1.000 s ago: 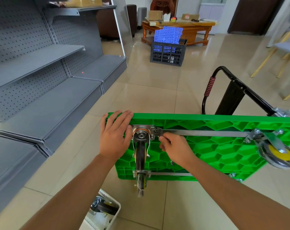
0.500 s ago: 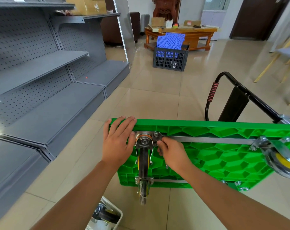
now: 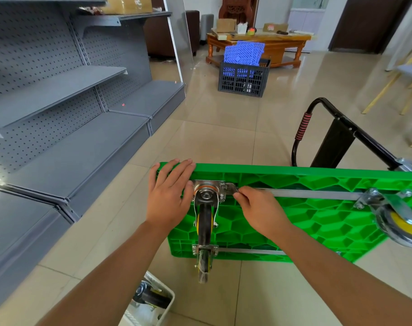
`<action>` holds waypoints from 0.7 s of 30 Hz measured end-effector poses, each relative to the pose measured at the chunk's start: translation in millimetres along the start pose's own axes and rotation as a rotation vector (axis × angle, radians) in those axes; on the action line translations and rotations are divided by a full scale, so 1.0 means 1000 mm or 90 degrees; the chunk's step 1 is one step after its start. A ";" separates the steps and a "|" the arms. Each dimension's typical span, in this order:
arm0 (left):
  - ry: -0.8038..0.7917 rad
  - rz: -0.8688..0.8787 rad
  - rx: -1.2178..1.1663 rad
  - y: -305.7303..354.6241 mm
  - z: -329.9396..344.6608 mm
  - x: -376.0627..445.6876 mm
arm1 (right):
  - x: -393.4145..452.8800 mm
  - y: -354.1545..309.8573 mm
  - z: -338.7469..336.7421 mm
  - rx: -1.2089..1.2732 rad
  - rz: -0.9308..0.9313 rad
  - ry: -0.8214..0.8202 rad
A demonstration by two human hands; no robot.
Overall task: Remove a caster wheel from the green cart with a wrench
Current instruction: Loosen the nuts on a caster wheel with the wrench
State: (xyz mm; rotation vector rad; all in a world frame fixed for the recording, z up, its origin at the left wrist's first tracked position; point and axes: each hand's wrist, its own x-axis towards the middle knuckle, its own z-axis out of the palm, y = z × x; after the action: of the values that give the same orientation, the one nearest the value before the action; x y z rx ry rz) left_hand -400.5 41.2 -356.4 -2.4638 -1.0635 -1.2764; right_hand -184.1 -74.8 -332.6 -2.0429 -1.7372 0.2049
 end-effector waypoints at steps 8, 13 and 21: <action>0.007 0.000 -0.002 0.001 -0.001 0.001 | -0.002 -0.007 0.017 0.256 0.106 -0.036; -0.003 -0.005 0.001 0.000 0.000 0.000 | 0.001 -0.014 0.028 0.303 0.138 -0.039; -0.006 -0.009 -0.001 0.001 -0.001 0.001 | 0.005 -0.016 0.028 0.209 0.090 0.007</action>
State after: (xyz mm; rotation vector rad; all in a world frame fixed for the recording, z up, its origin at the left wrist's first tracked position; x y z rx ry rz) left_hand -400.0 40.6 -355.0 -2.4699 -1.0846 -1.2723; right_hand -208.5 -61.5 -349.8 -1.9169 -1.4421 0.4885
